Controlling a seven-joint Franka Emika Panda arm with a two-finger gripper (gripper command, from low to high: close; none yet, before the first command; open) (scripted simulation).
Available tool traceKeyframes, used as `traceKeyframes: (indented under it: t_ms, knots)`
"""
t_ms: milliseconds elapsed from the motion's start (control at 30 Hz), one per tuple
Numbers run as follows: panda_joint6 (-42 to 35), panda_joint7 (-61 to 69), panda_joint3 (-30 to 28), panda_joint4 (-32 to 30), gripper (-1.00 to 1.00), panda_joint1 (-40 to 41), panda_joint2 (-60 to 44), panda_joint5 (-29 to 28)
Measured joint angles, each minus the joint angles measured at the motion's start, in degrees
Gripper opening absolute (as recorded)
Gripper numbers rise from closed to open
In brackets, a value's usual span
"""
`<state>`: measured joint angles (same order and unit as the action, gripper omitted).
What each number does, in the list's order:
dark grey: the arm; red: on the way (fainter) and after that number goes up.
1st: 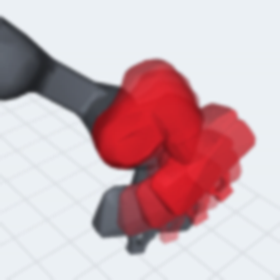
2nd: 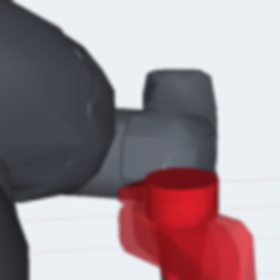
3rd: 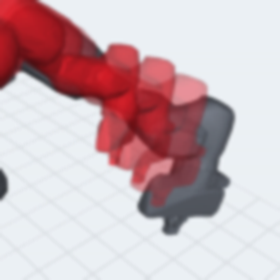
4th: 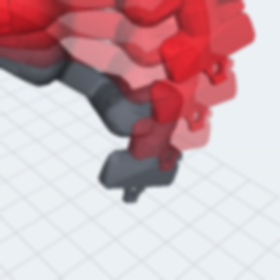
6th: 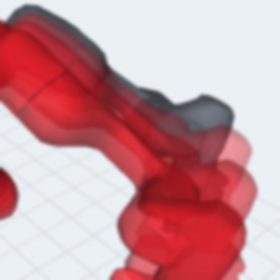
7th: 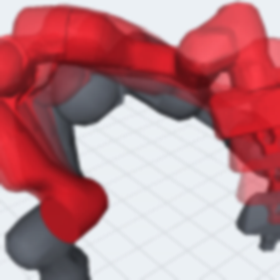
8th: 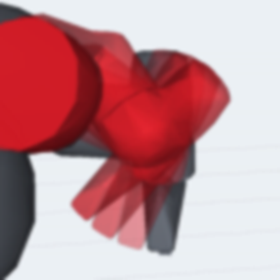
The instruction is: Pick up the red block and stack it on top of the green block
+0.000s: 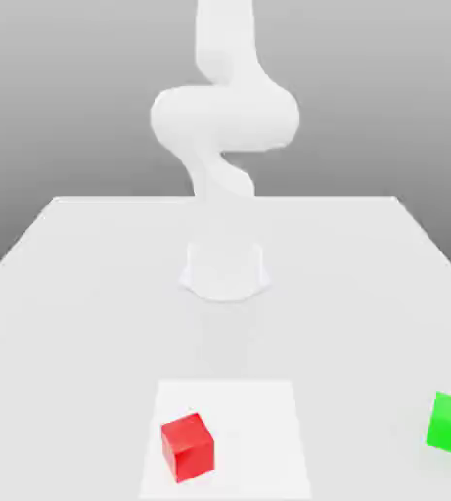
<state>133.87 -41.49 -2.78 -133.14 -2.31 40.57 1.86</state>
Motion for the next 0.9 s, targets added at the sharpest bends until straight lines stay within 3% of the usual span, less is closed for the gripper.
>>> traceKeyframes:
  t_ms: [267,500,633,800,900]
  knots:
    - [6.8,14.18,-7.47,-4.43,0.0,-6.31,-17.26,6.1]
    - [12.64,25.44,-10.34,-8.22,0.0,-8.57,-31.95,10.11]
    - [16.26,30.06,-10.75,-10.49,0.0,-8.38,-39.82,9.88]
    - [21.24,32.47,-11.91,-13.27,0.0,-7.86,-48.65,5.22]
    - [25.32,34.51,-10.65,-12.93,0.0,-6.87,-53.91,6.79]
